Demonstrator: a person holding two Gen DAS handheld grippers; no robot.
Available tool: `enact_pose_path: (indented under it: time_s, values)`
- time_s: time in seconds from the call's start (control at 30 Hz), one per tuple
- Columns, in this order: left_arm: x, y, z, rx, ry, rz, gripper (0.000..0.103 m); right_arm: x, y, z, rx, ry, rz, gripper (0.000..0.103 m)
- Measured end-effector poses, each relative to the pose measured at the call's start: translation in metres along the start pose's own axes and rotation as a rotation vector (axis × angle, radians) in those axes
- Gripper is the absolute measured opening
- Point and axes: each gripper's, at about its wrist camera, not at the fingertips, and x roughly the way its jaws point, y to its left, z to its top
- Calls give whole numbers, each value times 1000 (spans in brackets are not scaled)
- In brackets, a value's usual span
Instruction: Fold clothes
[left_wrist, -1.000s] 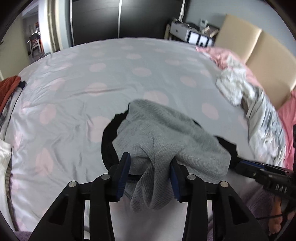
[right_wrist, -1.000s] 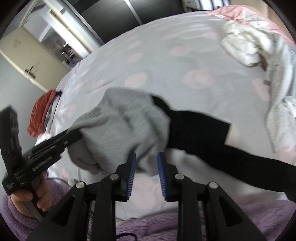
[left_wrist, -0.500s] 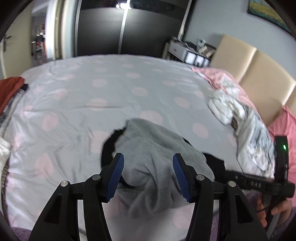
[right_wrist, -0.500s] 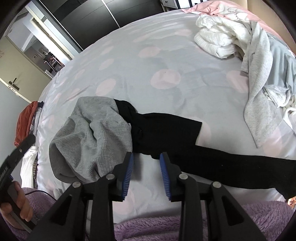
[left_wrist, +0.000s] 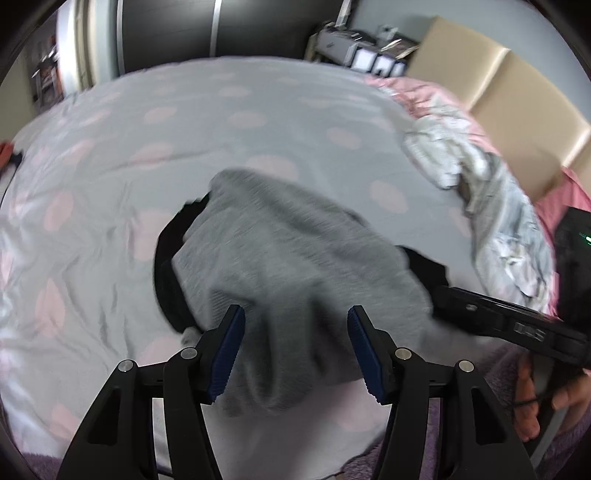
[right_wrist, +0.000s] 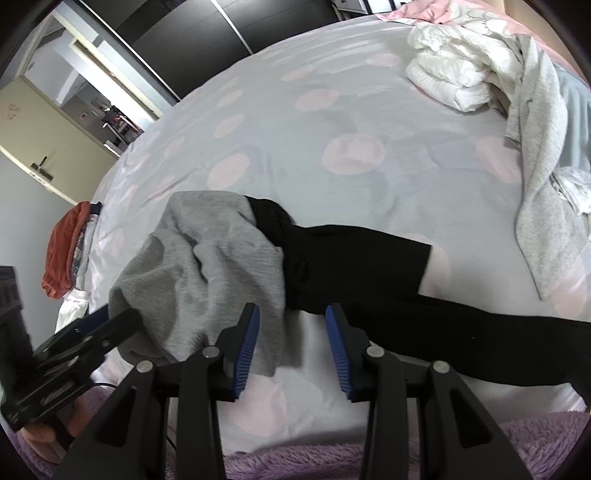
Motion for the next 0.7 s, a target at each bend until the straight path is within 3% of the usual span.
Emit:
enact_pose_path:
  time_s: [0.13,0.23,0.4,0.5,0.7]
  values:
    - [15,13,-1,-54,59,96,59,5,7,0,-33,9,-23,37]
    - [16,21,-2,-87,68,118,59,8,-4,7,20,7,-29,37]
    - [-6,39,5,-139,0,84,59,8,-26,26,121,-33,-34,37]
    - [-20,51,9,-170,-46,61,59,14,-28,37,104,-33,-65,37]
    - [9,77,20,-238,27,88,59,38,-29,54,65,24,-91,37]
